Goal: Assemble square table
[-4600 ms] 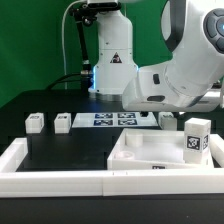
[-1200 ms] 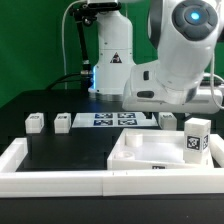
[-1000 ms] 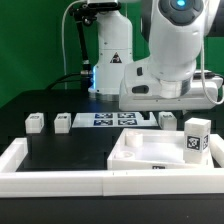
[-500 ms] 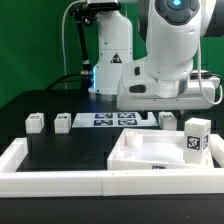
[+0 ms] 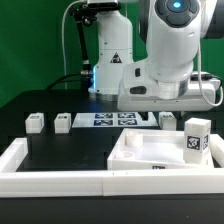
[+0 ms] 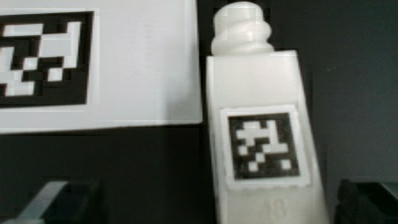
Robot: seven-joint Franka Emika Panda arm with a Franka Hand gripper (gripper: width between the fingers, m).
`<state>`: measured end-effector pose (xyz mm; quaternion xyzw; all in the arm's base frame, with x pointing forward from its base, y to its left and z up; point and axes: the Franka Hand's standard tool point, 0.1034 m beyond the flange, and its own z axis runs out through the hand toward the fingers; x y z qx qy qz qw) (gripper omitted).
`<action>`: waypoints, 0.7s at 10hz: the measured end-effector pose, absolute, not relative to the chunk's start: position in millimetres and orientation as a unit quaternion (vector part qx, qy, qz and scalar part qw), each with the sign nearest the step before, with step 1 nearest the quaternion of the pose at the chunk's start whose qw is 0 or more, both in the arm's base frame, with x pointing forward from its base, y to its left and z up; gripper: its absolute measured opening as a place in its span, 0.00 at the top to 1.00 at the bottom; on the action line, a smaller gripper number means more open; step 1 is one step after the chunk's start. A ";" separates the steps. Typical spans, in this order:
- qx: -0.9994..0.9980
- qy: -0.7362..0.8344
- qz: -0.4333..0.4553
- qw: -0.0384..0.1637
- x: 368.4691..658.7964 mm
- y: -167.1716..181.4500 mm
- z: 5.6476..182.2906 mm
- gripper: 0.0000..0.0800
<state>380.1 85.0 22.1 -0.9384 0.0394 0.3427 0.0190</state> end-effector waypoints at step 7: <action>-0.921 0.063 0.384 0.008 382.3 88.3 17.9 0.19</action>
Offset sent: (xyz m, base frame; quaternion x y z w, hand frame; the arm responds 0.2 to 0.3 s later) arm -0.0018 0.0066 0.0012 0.0103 -0.0145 0.0188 0.9997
